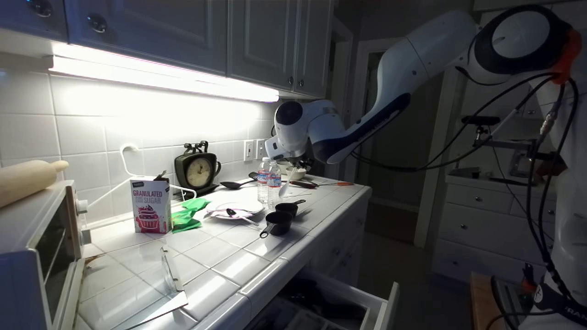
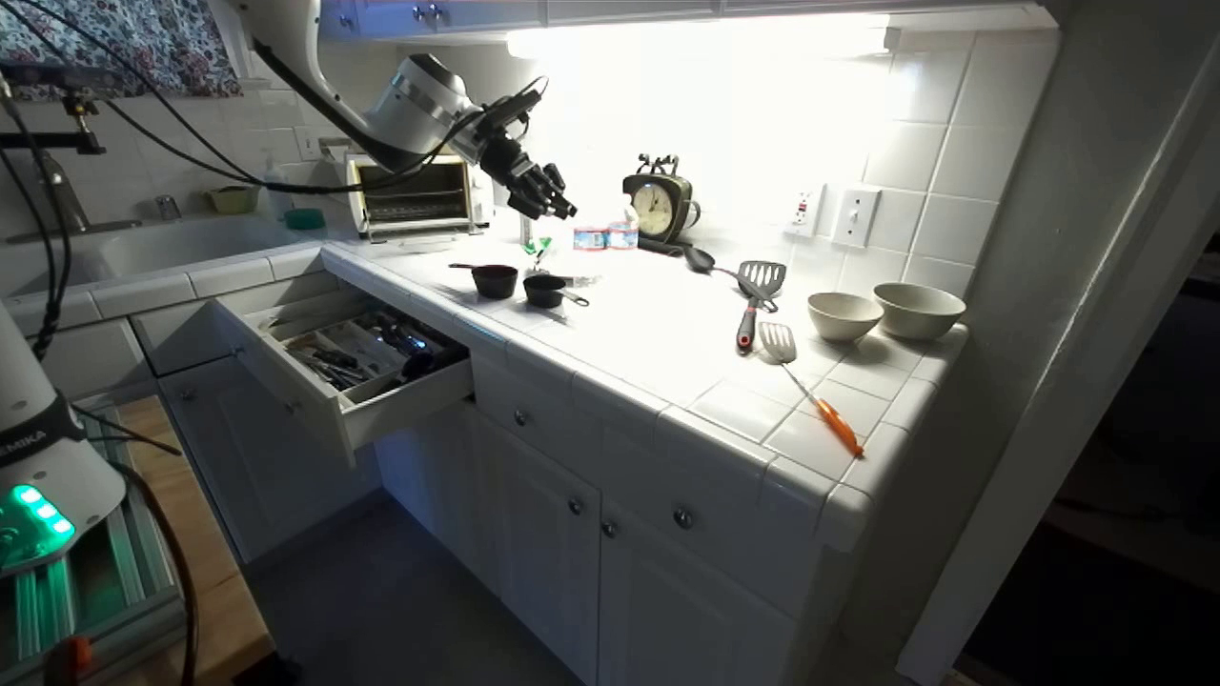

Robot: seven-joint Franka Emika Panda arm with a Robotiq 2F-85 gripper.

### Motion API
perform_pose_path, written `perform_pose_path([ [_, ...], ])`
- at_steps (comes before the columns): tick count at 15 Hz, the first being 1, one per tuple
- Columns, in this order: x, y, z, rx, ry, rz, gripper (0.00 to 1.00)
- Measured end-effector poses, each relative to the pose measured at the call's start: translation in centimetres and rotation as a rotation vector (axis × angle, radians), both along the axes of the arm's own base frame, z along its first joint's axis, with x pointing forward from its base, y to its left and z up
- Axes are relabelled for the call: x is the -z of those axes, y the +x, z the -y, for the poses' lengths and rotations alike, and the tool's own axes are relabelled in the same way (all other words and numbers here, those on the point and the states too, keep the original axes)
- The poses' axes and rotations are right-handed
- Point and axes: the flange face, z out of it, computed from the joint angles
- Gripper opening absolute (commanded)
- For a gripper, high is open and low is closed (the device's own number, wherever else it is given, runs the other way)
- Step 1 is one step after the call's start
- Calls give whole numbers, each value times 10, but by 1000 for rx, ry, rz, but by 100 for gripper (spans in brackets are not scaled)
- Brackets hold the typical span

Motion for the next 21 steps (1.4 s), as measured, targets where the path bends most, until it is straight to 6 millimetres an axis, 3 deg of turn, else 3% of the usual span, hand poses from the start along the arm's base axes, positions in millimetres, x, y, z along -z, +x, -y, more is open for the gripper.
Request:
perform_pose_path([
  [12, 14, -30, -40, -70, 154, -79, 4],
  [21, 28, -38, -43, -83, 140, -111, 4],
])
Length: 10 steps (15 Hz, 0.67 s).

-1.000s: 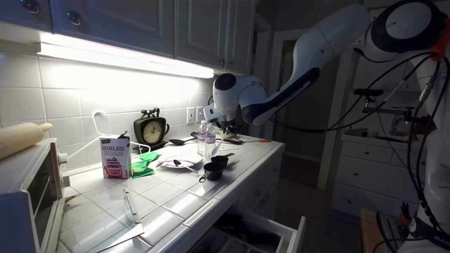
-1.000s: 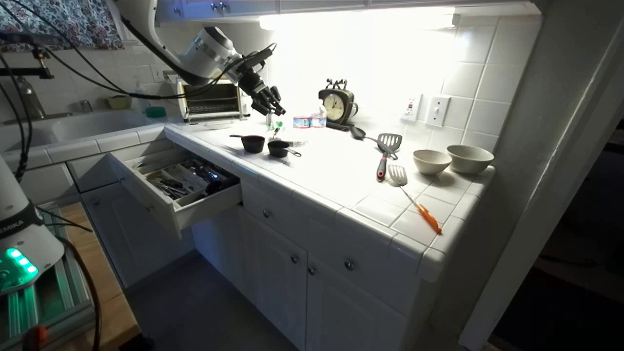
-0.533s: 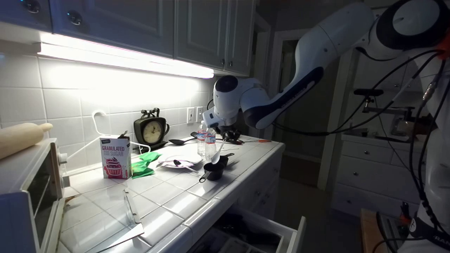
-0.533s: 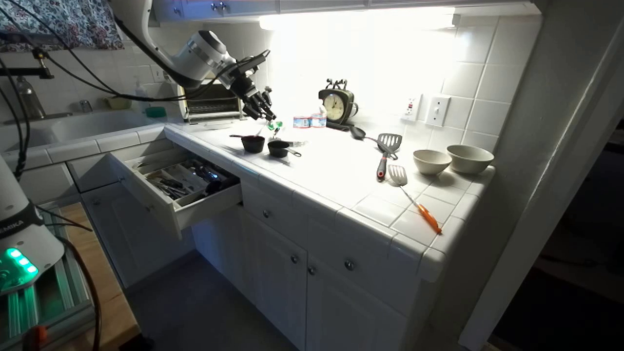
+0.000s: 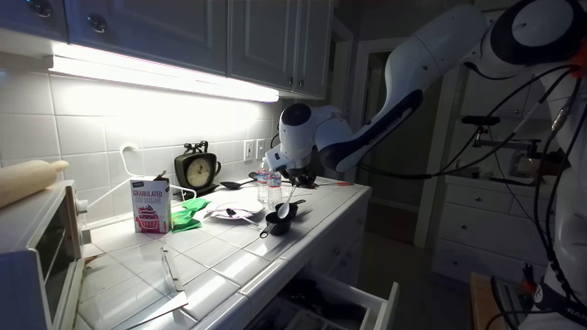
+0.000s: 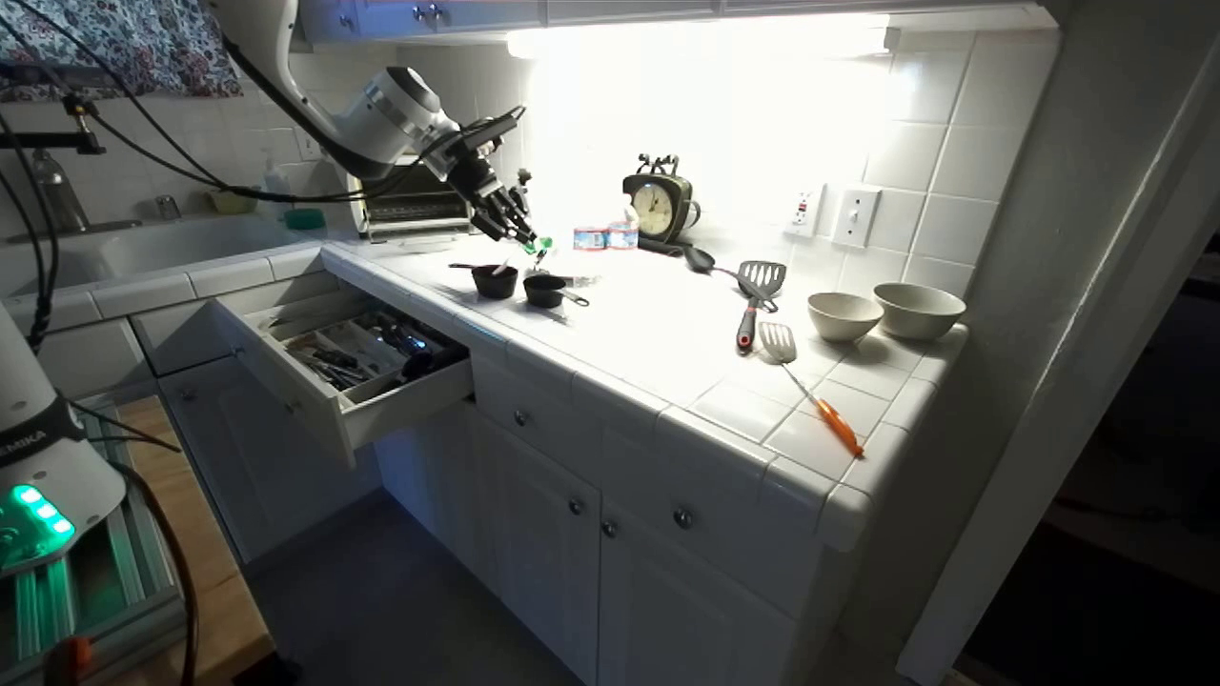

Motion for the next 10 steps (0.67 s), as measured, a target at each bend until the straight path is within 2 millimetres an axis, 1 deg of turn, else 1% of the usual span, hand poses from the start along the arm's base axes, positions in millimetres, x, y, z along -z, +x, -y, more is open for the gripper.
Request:
perform_pose_path([
  [5, 5, 1, 1, -17, -26, 0, 4],
  [10, 17, 0, -1, -16, -29, -8, 4],
])
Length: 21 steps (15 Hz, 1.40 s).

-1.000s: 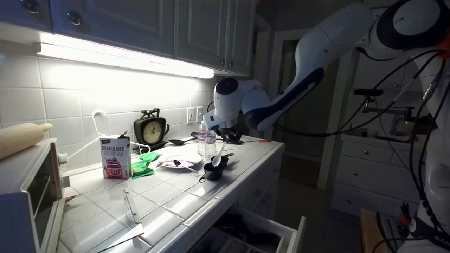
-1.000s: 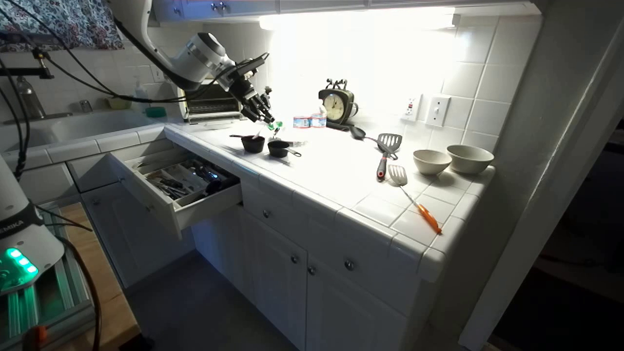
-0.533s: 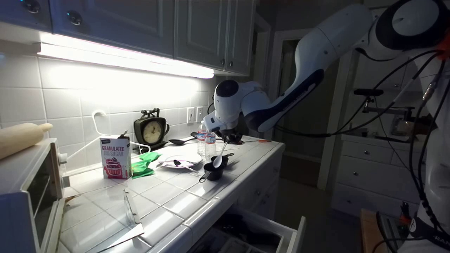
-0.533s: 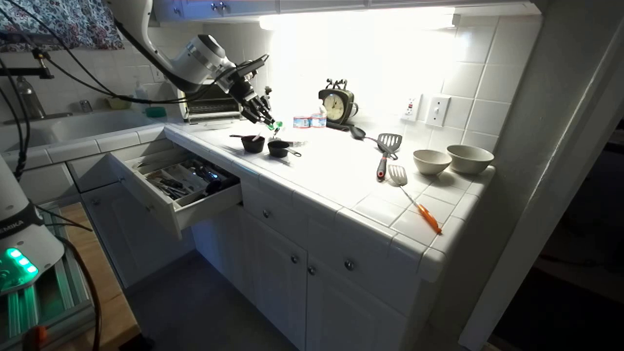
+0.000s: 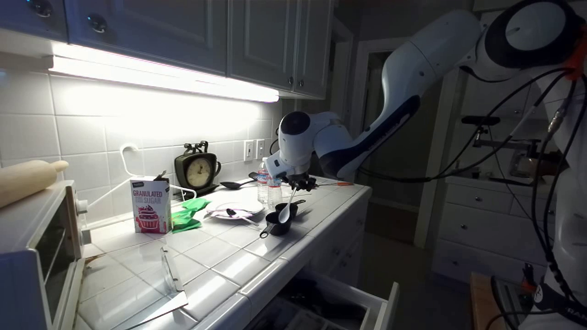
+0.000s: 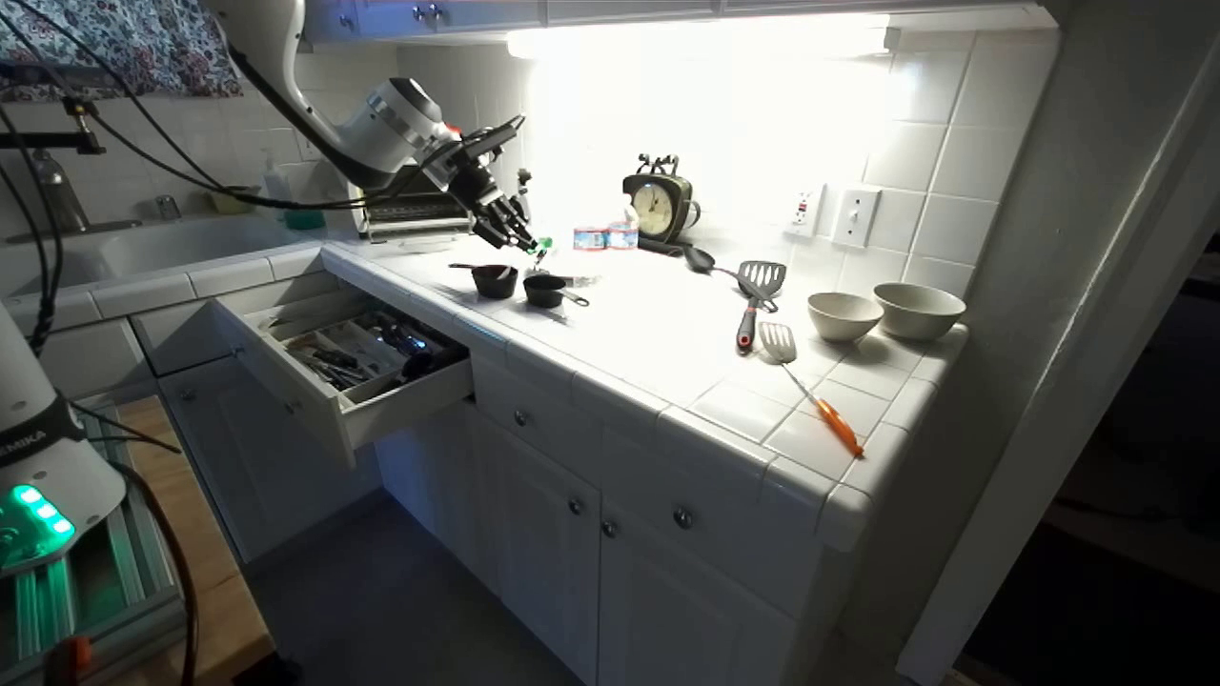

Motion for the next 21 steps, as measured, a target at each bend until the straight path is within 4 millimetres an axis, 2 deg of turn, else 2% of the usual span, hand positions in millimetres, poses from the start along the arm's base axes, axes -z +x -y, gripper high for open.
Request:
perform_pose_path([
  [9, 15, -1, -7, 5, 7, -9, 4],
  [21, 22, -2, -11, 23, 20, 4, 4],
])
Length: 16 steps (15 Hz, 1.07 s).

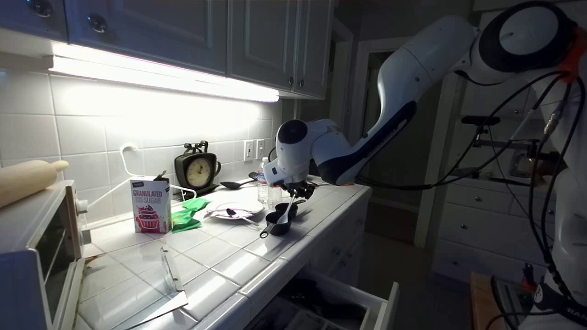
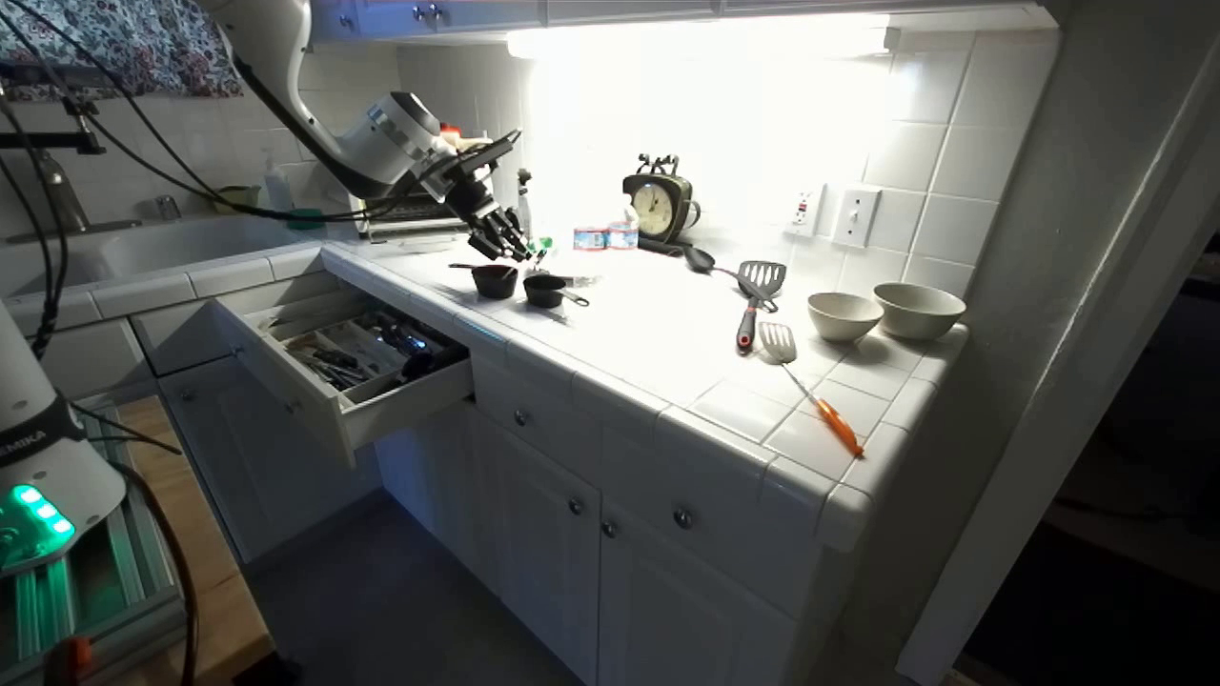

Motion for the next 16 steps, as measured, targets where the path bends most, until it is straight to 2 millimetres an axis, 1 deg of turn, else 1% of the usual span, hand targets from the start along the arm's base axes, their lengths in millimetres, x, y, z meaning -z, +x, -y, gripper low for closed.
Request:
perform_pose_path([
  [9, 9, -1, 0, 19, 10, 1, 4],
  [16, 9, -1, 0, 43, 34, 2, 4],
])
